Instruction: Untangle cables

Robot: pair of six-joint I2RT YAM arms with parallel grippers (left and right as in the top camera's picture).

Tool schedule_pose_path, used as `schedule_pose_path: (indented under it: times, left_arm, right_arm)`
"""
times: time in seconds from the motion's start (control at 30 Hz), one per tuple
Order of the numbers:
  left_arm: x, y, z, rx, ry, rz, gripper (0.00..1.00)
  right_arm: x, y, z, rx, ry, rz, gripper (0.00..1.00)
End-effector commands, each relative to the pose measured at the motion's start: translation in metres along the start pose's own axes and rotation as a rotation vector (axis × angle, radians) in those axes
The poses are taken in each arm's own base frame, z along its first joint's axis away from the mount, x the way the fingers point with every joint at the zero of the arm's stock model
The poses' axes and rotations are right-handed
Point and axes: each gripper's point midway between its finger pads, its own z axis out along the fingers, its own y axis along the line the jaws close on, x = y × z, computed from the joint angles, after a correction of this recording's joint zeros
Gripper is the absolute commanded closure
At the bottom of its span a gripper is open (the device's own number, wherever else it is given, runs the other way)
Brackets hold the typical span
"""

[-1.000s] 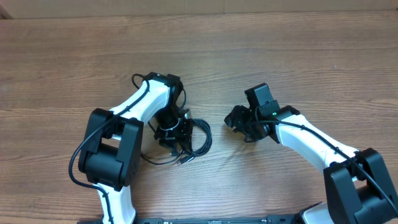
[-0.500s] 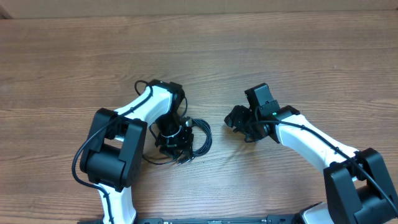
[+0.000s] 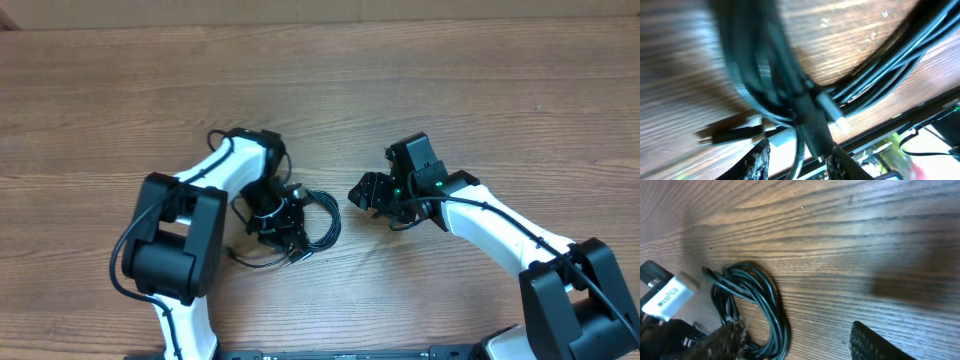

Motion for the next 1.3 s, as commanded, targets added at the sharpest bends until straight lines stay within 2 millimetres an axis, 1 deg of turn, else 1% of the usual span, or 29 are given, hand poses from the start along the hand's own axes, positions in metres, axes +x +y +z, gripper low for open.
schedule_pose_path:
  times: [0.0,0.07,0.13,0.2,0.33,0.5,0.57,0.67,0.9,1.0,1.03,1.07,1.1,1.17,1.2,1.27]
  left_arm:
    - [-0.009,-0.002,-0.008,0.058,-0.023,0.001,0.62]
    - [-0.012,-0.005,-0.010,0.093,-0.037,0.000,0.60]
    - [-0.016,-0.010,-0.012,0.130,-0.051,0.006,0.58]
    - [-0.019,-0.016,-0.014,0.168,-0.062,0.015,0.57]
    - [-0.024,-0.026,-0.016,0.223,-0.083,0.036,0.58]
    - [-0.030,-0.030,-0.017,0.243,-0.107,0.055,0.59]
    - [-0.034,-0.030,-0.018,0.244,-0.123,0.066,0.61]
    - [-0.041,-0.031,-0.019,0.245,-0.154,0.088,0.62]
    - [-0.054,-0.033,-0.022,0.248,-0.205,0.124,0.61]
    - [-0.053,-0.033,-0.021,0.247,-0.203,0.122,0.61]
    - [-0.052,-0.032,-0.021,0.241,-0.199,0.118,0.60]
    - [-0.051,-0.030,-0.020,0.231,-0.194,0.112,0.59]
    - [-0.050,-0.027,-0.019,0.215,-0.189,0.106,0.58]
    - [-0.046,-0.019,-0.017,0.170,-0.172,0.088,0.54]
    - [-0.042,-0.014,-0.015,0.143,-0.156,0.073,0.50]
    - [-0.035,-0.006,-0.013,0.100,-0.130,0.051,0.44]
  right_arm:
    - [-0.003,0.013,0.001,-0.056,-0.007,-0.039,0.37]
    - [-0.006,0.018,0.002,-0.071,-0.022,-0.051,0.37]
    - [-0.004,0.021,0.003,-0.074,-0.019,-0.062,0.37]
    - [0.001,0.021,0.006,-0.062,-0.007,-0.068,0.36]
    - [0.010,0.017,0.015,-0.029,0.013,-0.080,0.38]
    - [0.024,0.014,0.031,-0.008,0.067,-0.062,0.44]
    - [0.031,0.010,0.038,0.010,0.090,-0.001,0.51]
    - [0.036,0.012,0.040,0.010,0.106,0.031,0.62]
    - [0.052,0.019,0.043,0.011,0.145,0.009,0.67]
    - [0.055,0.020,0.045,0.025,0.135,-0.010,0.66]
    - [0.053,0.019,0.045,0.032,0.124,-0.012,0.64]
    - [0.051,0.020,0.046,0.031,0.117,-0.013,0.59]
    - [0.050,0.020,0.046,0.030,0.112,-0.015,0.57]
    - [0.045,0.019,0.046,0.040,0.086,-0.018,0.51]
    - [0.040,0.017,0.046,0.052,0.061,-0.021,0.49]
    - [0.034,0.016,0.047,0.060,0.032,-0.026,0.46]
